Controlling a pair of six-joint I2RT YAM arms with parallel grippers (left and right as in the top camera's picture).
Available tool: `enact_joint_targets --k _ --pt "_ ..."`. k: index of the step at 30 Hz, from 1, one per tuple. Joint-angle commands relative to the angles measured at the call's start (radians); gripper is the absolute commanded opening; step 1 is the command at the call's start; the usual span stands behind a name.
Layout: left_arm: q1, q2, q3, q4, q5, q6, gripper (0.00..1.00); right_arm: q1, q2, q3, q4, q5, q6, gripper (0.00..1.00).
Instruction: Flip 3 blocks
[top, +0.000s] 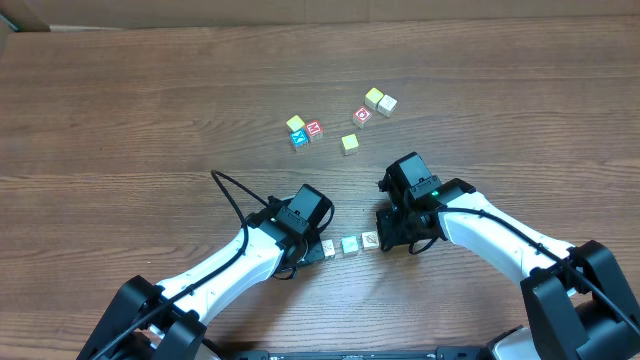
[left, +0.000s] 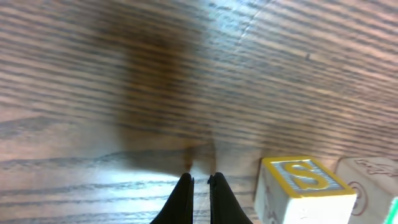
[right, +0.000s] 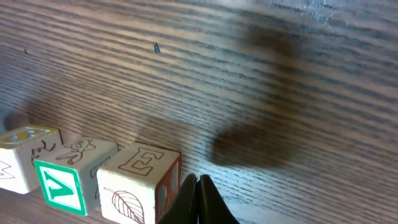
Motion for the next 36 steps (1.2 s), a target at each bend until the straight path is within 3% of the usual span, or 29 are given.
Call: enact_joint_targets --k 1,36 --pt "0.006 0.006 0.010 0.016 0.014 0.028 0.04 0.005 -0.016 -0.008 0.008 -0.024 -0.015 0.04" --pt "0.005 0.006 0.010 0.034 0.083 0.087 0.04 0.073 -0.016 -0.008 0.045 -0.050 0.061 0.04"
